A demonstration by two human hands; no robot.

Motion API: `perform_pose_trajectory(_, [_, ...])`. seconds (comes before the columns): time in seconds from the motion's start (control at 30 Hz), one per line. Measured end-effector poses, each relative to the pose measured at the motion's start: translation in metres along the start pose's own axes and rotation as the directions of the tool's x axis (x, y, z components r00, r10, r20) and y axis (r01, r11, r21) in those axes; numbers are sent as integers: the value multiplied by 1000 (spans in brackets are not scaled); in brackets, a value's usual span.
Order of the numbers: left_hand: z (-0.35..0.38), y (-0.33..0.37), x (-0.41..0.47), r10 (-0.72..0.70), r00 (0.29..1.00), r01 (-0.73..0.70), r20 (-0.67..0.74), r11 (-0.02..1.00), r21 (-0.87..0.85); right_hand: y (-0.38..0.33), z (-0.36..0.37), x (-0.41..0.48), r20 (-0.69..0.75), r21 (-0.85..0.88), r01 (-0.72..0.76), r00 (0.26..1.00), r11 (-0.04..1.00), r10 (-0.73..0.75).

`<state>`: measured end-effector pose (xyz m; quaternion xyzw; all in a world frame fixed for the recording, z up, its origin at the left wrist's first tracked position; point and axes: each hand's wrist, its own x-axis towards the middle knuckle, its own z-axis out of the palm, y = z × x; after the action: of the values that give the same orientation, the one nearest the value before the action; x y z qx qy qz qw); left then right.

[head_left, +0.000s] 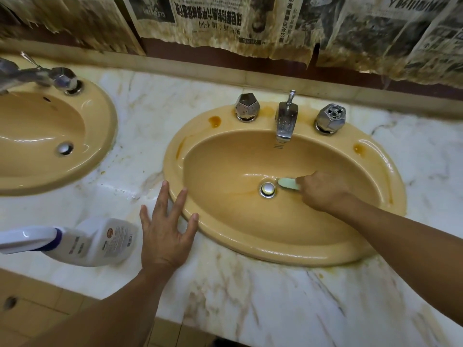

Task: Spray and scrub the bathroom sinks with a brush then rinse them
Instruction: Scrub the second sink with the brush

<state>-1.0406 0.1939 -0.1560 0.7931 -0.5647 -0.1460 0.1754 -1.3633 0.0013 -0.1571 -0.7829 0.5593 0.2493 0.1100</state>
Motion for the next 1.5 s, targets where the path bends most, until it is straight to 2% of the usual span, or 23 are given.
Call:
perform_pose_trajectory(0.07, [-1,1,0,-1,1000,1,-11,1000,-7,-6,3,-4,8,-20,30,1000,999,-30])
perform_pose_trajectory(0.2, [2,-1,0,-2,1000,2,-8,1000,0,-7,-4,-10,218,126,115,966,985,-140])
perform_pose_trajectory(0.23, [2,-2,0,-2,1000,2,-1,1000,3,-6,-6,-8,205,115,111,970,987,-133])
perform_pose_trajectory(0.33, [3,-4,2,-10,1000,10,9,1000,10,-5,-3,-3,13,-38,43,999,998,-43])
perform_pose_trajectory(0.37, [3,-5,2,-11,1000,11,13,1000,13,-6,-1,-4,1,-57,42,999,997,-42])
perform_pose_trajectory(0.4, [3,-5,3,-10,1000,10,18,1000,16,-7,1,-6,32,-38,68,997,997,-67])
perform_pose_trajectory(0.5, [3,-4,3,1,1000,-1,9,1000,5,-7,0,-15,230,158,141,957,977,-175])
perform_pose_trajectory(0.53, [2,-3,2,6,1000,-6,1,1000,0,-5,0,-15,239,172,135,955,976,-174])
perform_pose_trajectory(0.63, [-1,0,1,1,1000,-1,-23,1000,-15,2,1,-9,64,61,28,997,998,-32])
perform_pose_trajectory(0.7, [-2,2,0,-3,999,2,-35,1000,-24,4,3,-9,34,84,-21,999,996,18])
perform_pose_trajectory(0.83, [-5,6,-1,-26,999,25,-37,999,-39,3,3,-20,283,256,106,942,961,-179])
perform_pose_trajectory(0.87, [-5,7,-1,-39,999,37,-31,998,-42,3,0,-22,295,246,110,938,963,-183])
perform_pose_trajectory(0.9, [-5,7,-1,-50,998,49,-23,998,-43,5,-2,-21,254,195,98,956,976,-147])
perform_pose_trajectory(0.97, [-5,7,-1,-58,998,58,-10,998,-38,10,-5,-18,79,40,21,997,999,-24])
perform_pose_trajectory(1.03, [-6,6,-1,-46,999,46,-12,999,-30,9,-2,-18,1,11,-23,1000,1000,23])
perform_pose_trajectory(1.1, [-6,6,0,-38,999,37,-14,999,-33,5,5,-22,125,153,36,991,988,-56])
perform_pose_trajectory(1.17, [-5,5,0,-39,999,38,-17,998,-41,5,8,-29,285,323,65,945,944,-163])
perform_pose_trajectory(1.2, [-5,5,-1,-42,999,41,-14,998,-43,6,6,-32,308,326,61,937,943,-167])
perform_pose_trajectory(1.23, [-5,5,0,-44,999,43,-12,998,-44,10,4,-30,273,275,48,954,960,-126])
perform_pose_trajectory(1.3, [-5,6,-1,-45,999,45,-6,998,-47,18,3,-25,97,100,-5,995,995,-4])
perform_pose_trajectory(1.37, [-5,6,-2,-53,999,52,0,997,-52,18,5,-26,24,0,-5,1000,1000,5])
perform_pose_trajectory(1.4, [-5,5,-2,-60,998,60,5,997,-55,15,6,-28,73,18,39,997,999,-40])
perform_pose_trajectory(1.5, [-3,0,-1,-97,995,99,34,994,-55,4,8,-38,296,275,142,929,951,-224])
